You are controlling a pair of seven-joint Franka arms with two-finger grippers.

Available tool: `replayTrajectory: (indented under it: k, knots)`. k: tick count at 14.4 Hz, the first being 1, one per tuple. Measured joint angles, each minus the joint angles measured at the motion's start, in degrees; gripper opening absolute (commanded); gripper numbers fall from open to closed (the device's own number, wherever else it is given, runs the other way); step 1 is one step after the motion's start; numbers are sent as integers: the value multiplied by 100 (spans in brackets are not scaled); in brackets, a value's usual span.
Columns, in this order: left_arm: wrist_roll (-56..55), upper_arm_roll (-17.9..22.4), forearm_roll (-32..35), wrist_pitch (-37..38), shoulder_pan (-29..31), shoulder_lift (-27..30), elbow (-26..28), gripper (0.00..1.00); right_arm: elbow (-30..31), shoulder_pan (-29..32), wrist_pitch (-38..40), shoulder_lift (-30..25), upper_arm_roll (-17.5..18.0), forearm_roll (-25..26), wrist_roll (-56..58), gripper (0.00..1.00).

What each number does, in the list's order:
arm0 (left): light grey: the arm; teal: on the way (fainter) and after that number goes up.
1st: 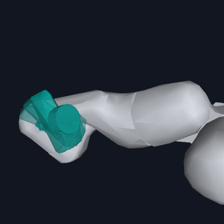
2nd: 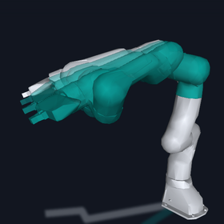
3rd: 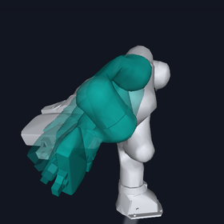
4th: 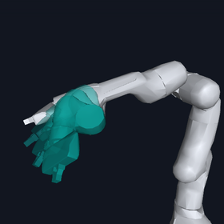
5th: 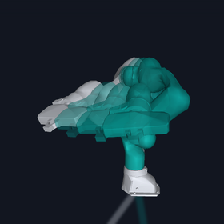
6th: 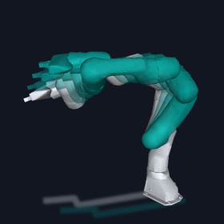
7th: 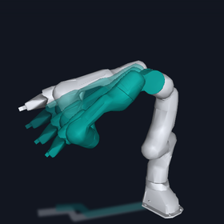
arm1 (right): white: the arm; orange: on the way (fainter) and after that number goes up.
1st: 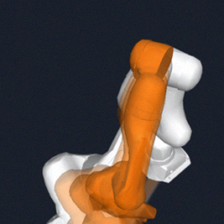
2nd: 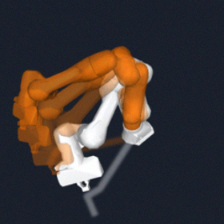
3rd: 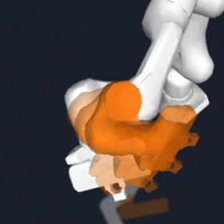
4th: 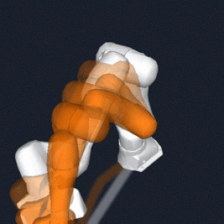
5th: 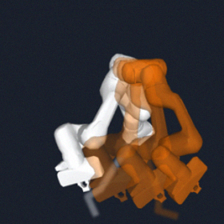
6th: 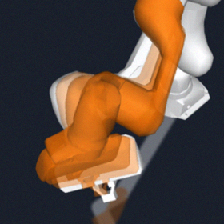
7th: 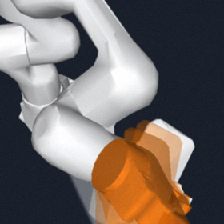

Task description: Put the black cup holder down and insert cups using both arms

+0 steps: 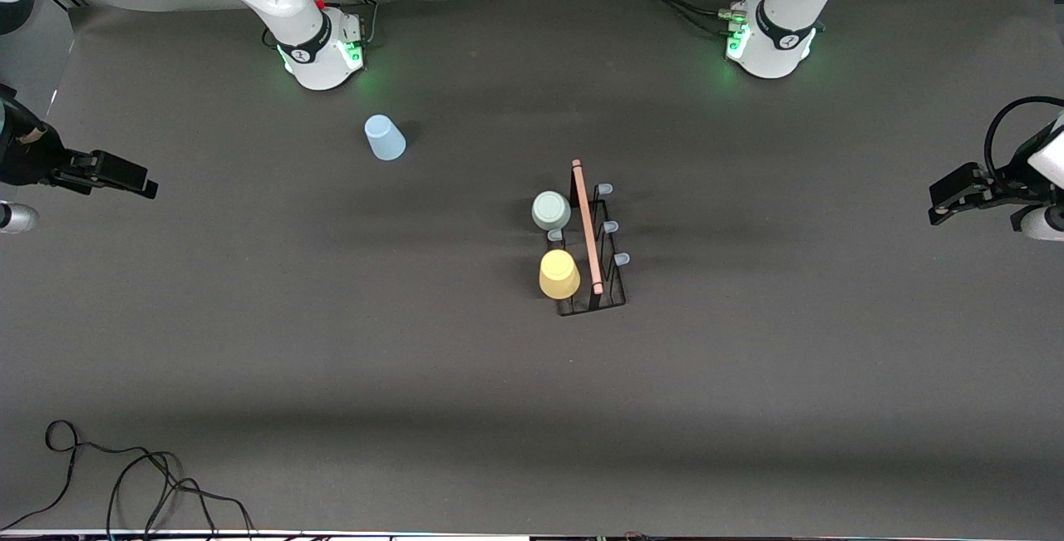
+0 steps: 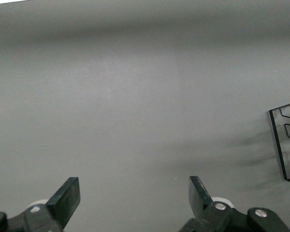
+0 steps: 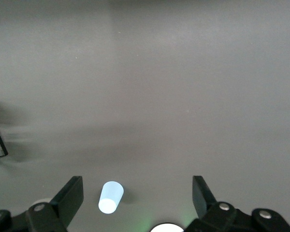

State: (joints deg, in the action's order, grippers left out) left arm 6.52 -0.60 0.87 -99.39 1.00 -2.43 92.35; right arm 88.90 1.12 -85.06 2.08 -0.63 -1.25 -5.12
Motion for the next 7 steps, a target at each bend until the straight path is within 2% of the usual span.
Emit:
replayTrajectory:
  k: [3,7]
  knots:
    - [0,0,0,0,0,0,0,100,85,3,-182,-34,190,267,47,100]
    - [0,-1,0,0,0,0,0,100,38,11,-268,-41,222,282,47,100]
